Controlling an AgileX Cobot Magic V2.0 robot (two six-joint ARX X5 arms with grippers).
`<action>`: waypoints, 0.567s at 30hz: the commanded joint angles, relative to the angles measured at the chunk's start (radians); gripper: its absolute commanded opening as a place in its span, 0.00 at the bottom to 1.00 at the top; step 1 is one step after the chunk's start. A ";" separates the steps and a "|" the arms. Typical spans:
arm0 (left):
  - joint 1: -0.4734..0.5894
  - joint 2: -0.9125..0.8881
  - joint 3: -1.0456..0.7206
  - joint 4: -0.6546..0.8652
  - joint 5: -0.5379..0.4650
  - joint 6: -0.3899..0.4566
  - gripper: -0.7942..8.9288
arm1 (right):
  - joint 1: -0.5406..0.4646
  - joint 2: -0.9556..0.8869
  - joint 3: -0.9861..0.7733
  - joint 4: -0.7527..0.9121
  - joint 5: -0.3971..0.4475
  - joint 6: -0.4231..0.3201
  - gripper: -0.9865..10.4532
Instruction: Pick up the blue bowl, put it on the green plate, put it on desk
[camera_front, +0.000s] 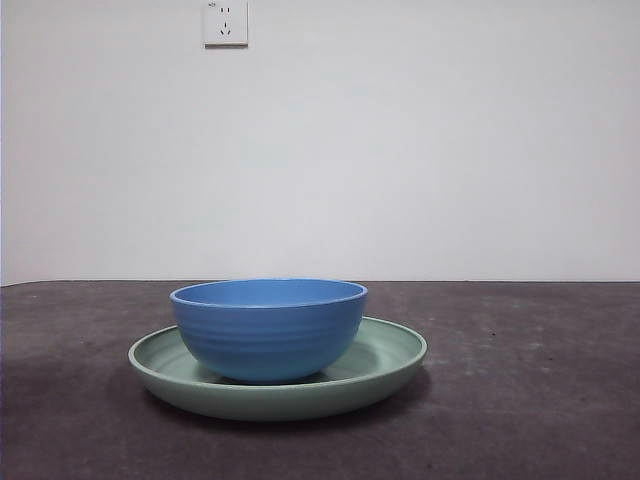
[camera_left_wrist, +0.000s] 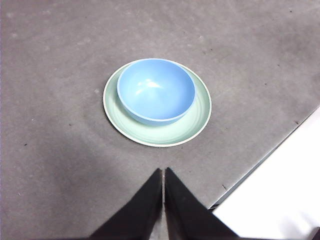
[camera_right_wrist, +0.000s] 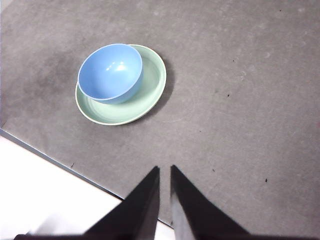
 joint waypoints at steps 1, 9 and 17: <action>0.019 -0.026 -0.004 0.021 0.005 0.003 0.09 | 0.005 0.003 0.017 -0.027 0.001 0.010 0.11; 0.302 -0.132 -0.184 0.222 -0.030 0.024 0.09 | 0.005 0.003 0.017 -0.027 0.001 0.010 0.11; 0.493 -0.330 -0.592 0.712 -0.119 0.121 0.09 | 0.005 0.003 0.017 -0.027 0.001 0.010 0.11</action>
